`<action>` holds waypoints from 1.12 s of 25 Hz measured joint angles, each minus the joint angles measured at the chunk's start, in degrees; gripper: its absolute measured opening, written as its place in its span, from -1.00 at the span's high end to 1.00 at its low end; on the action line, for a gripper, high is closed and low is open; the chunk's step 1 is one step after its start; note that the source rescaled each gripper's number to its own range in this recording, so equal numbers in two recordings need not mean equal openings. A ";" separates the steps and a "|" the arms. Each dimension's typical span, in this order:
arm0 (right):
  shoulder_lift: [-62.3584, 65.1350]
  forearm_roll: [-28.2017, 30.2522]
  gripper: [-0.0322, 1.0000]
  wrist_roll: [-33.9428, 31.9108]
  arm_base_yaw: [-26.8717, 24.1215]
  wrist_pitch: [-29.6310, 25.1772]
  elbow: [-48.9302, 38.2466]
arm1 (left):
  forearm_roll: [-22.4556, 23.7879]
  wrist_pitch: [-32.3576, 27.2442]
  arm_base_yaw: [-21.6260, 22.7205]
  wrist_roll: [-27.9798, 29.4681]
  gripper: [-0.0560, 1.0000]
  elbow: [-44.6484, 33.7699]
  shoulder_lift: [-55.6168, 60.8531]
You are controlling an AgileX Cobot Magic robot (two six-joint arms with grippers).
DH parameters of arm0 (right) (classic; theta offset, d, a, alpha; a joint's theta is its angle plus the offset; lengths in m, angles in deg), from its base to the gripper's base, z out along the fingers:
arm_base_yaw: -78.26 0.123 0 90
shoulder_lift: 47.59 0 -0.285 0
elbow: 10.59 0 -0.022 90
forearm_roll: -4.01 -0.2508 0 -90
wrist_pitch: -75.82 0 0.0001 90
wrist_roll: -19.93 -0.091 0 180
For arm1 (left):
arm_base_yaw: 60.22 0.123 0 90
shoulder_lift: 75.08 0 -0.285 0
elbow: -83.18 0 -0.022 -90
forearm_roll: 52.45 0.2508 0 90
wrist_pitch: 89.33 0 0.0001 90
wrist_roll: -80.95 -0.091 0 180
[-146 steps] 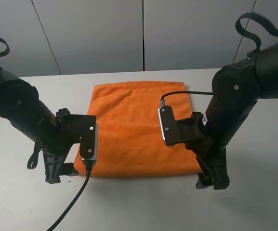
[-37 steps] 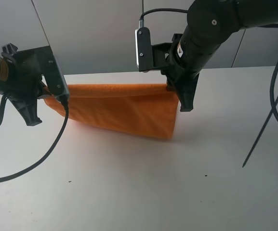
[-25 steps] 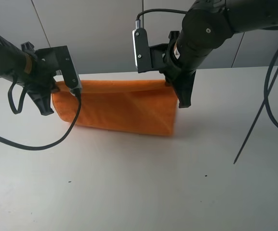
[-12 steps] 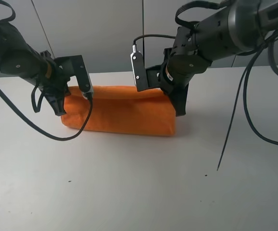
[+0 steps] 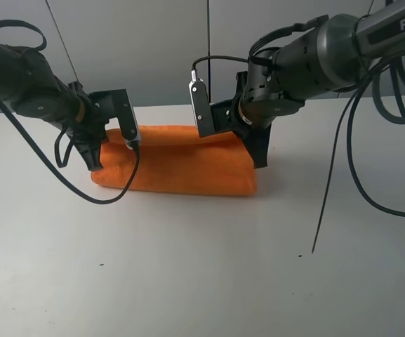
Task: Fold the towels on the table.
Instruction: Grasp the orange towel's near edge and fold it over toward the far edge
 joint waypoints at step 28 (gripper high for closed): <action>-4.19 7.87 0.94 -12.79 0.00 0.96 0.00 | 20.39 4.71 0.00 15.93 0.89 1.97 -4.90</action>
